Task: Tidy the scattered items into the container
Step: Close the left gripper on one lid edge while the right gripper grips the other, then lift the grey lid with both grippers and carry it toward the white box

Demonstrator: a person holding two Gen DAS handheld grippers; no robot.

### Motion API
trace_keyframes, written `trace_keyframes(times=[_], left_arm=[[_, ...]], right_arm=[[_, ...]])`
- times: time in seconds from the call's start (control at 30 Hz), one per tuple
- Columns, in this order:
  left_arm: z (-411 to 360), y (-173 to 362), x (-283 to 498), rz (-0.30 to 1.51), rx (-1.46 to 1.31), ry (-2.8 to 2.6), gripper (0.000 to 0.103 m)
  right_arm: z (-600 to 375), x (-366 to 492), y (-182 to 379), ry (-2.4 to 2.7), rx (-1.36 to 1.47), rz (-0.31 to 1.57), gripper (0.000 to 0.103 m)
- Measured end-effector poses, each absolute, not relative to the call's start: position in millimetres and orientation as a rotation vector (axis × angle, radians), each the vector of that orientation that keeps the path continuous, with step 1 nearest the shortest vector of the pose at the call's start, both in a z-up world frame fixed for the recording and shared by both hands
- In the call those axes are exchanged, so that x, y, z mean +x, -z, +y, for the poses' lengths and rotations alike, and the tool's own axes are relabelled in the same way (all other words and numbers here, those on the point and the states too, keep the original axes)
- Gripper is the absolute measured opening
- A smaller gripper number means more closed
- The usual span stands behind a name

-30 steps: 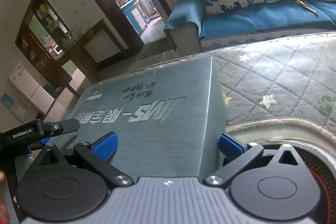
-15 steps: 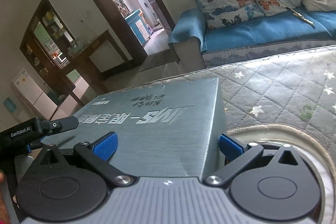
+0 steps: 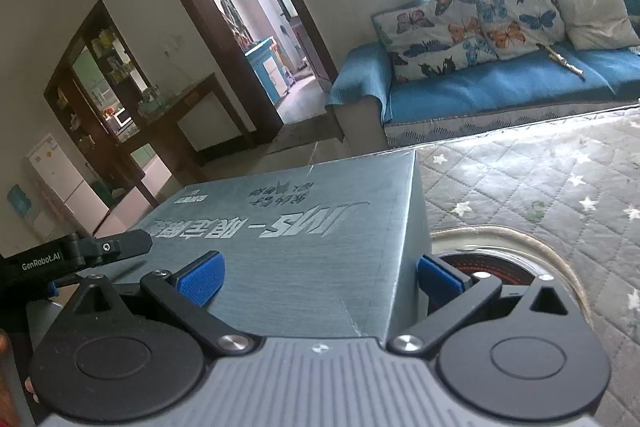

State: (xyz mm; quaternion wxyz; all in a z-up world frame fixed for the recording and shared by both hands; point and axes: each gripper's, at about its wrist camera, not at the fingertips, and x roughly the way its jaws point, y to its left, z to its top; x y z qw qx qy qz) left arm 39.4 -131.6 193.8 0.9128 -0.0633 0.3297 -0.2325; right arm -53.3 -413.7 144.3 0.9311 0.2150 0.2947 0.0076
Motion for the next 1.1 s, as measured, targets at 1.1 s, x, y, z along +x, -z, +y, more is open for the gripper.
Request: trace_keyframes(times=[1.1], left_arm=[[-57.8,-182.5,-200.9,0.553,-0.092,0.445,0.1]], right_arm=[[-335.3,-269.3,-135.9,-0.012,0.378,0.475,0.103]])
